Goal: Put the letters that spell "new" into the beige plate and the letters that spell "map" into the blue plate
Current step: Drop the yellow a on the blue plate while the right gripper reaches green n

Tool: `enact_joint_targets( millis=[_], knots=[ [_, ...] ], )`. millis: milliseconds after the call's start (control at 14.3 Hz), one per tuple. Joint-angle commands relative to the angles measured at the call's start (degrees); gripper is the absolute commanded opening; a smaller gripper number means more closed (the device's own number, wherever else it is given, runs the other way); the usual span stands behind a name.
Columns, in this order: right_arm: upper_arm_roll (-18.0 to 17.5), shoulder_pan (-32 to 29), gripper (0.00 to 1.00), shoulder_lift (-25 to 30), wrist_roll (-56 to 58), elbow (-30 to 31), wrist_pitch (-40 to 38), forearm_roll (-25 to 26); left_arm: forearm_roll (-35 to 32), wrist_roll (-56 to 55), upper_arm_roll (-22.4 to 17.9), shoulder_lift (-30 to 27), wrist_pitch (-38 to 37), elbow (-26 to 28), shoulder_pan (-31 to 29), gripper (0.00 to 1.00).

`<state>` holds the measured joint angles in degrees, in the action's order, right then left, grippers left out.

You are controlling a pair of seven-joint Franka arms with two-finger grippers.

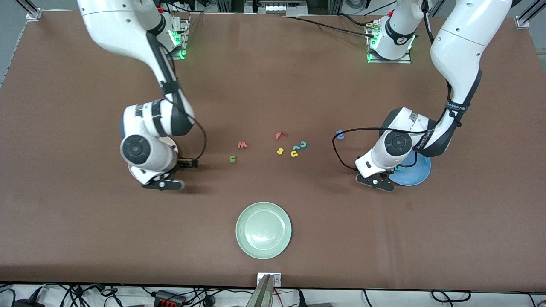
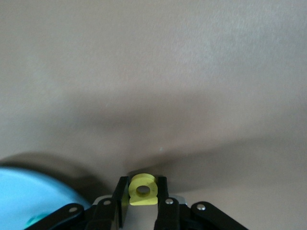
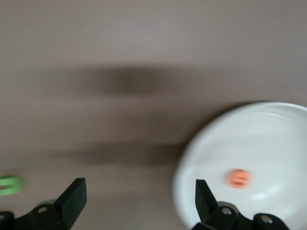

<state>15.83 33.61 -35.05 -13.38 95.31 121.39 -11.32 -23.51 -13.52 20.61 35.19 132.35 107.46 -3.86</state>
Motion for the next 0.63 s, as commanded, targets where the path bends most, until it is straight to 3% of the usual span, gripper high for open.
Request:
enact_joint_targets(
  millis=[0,140,280,421,491,561],
  knots=[
    [0.34,3.64,1.0,-0.45,0.19,-0.04,2.79,-2.3,-1.37,-0.81,1.8,-6.43,-8.4,-0.06,-0.63,0.11],
    [0.34,5.84,1.0,-1.33,-0.33,-0.04,4.64,-2.91,-1.37,-0.55,1.8,-9.08,-11.49,0.03,-1.24,0.12],
    [0.34,8.12,0.99,-2.91,-1.64,-0.04,8.49,-6.77,-1.37,2.07,1.89,-9.53,-13.86,0.73,-3.51,0.15],
    [0.43,9.97,0.94,-4.58,-4.54,-0.12,11.57,-7.23,-1.28,8.13,2.24,-9.35,-13.09,2.83,-9.29,0.18],
    [0.43,10.41,0.93,-5.19,-5.68,-0.12,12.89,-7.23,-1.28,10.68,3.72,-9.27,-10.91,4.5,-12.98,0.24],
    [0.43,11.03,0.89,-5.81,-5.78,-0.12,13.34,-7.23,-1.28,12.01,5.65,-9.26,-8.8,6.6,-16.59,0.25]
  ],
)
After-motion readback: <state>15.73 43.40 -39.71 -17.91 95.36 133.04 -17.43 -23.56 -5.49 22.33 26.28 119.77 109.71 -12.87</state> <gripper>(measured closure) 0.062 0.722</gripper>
